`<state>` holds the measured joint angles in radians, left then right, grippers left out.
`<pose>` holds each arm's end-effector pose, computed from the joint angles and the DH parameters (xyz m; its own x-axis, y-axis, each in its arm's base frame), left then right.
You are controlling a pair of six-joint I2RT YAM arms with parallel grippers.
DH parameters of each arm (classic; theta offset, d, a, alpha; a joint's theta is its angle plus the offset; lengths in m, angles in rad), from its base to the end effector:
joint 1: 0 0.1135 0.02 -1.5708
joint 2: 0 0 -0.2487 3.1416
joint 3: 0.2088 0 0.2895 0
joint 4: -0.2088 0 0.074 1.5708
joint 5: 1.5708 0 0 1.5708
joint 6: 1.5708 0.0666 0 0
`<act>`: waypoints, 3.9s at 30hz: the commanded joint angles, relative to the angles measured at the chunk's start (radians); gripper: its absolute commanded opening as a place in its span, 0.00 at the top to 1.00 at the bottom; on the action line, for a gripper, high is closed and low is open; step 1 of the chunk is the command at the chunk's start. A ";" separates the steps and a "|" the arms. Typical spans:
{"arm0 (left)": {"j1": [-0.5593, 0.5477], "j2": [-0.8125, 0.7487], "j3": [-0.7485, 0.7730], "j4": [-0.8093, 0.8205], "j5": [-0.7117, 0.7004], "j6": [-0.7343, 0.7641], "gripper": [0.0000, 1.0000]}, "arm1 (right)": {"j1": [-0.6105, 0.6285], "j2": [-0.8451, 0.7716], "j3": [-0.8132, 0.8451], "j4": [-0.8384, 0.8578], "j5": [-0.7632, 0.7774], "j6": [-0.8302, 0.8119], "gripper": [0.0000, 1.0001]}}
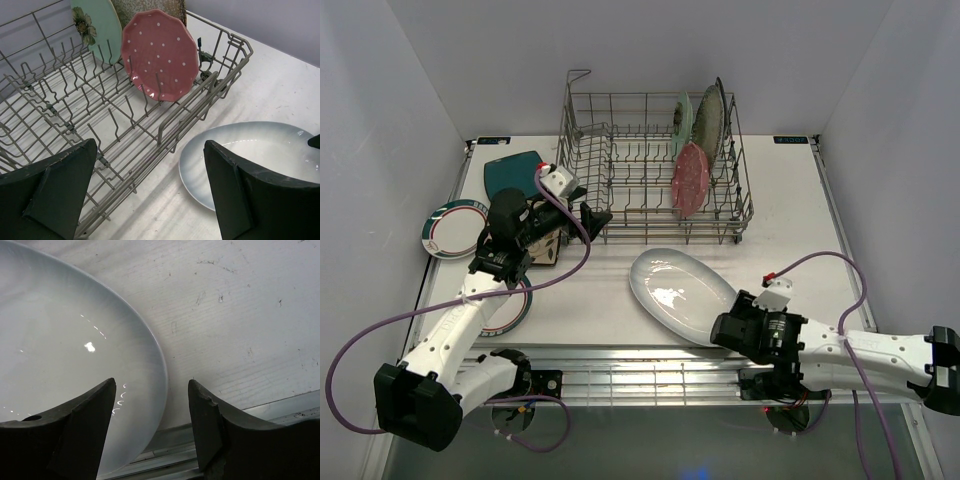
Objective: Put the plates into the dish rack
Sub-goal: Move the plate to the center of the board.
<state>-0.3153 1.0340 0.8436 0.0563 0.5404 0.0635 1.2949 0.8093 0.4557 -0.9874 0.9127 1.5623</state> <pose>0.2862 -0.1294 0.3150 -0.0792 0.0831 -0.9934 0.7572 0.6532 -0.0058 0.0946 0.1406 0.1400 -0.5416 0.3320 -0.7723 0.2607 0.9397 0.2212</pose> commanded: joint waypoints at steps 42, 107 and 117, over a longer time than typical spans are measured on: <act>0.005 -0.009 -0.009 0.007 0.033 0.015 0.02 | -0.062 0.189 -0.032 0.598 -0.195 -0.654 0.92; 0.005 -0.075 -0.028 -0.053 0.171 0.173 0.02 | -0.425 0.194 0.003 0.848 -0.311 -0.834 0.32; -0.037 -0.081 -0.025 -0.102 0.146 0.211 0.02 | -0.425 0.041 -0.176 0.987 -0.419 -0.679 0.35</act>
<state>-0.3271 0.9653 0.8249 -0.0284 0.6971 0.2466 0.8742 0.8951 0.3271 -0.0925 0.5377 0.8021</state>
